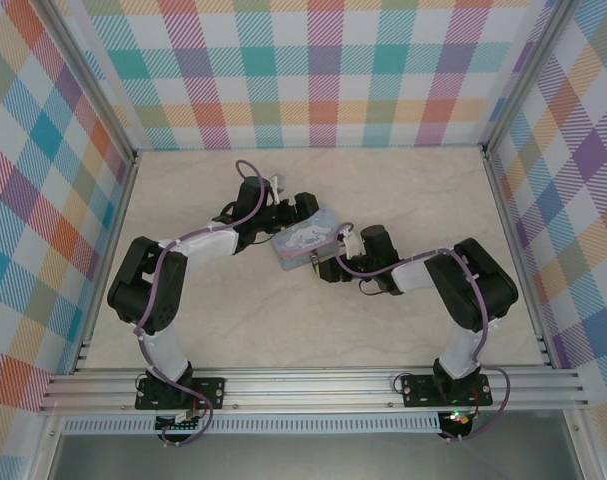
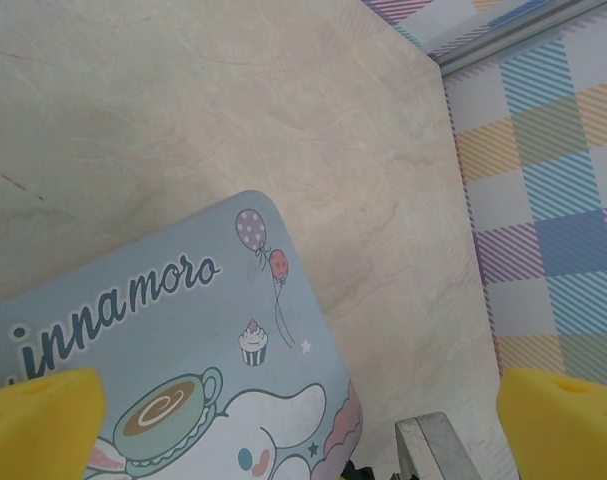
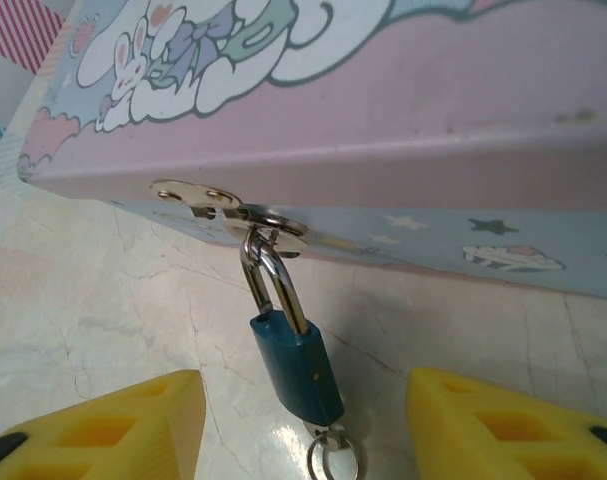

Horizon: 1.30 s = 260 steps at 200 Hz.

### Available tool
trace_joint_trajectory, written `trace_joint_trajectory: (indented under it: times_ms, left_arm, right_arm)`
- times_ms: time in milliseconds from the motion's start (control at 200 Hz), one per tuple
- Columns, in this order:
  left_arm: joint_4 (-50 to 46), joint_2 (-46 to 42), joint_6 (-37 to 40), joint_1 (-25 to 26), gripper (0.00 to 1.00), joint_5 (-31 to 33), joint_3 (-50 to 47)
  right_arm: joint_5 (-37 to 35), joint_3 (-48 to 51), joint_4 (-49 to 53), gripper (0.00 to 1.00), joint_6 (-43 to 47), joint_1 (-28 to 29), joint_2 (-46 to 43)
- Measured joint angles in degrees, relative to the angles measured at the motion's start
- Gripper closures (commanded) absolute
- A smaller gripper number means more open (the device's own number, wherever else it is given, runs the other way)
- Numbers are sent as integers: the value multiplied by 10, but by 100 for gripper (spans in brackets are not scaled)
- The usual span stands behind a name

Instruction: Unlock the padlock with the key

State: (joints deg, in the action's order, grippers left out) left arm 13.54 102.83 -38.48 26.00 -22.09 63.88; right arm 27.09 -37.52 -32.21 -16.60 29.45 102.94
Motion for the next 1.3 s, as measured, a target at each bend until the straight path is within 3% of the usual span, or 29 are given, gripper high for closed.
trace_joint_trajectory:
  times_ms: [380,915,1100,1300]
  left_arm:
    - [16,2,-15,-1,0,0,-3]
    - [20,2,-22,-1,0,0,-5]
    - [37,2,-25,-1,0,-3,-16]
    - [61,-20,-29,2,0,-7,-50]
  right_arm:
    - [-9,0,-52,57,10,8,26]
    - [-61,16,-84,84,25,26,34]
    - [-109,25,-57,92,29,32,8]
    - [-179,39,-24,94,41,41,-27]
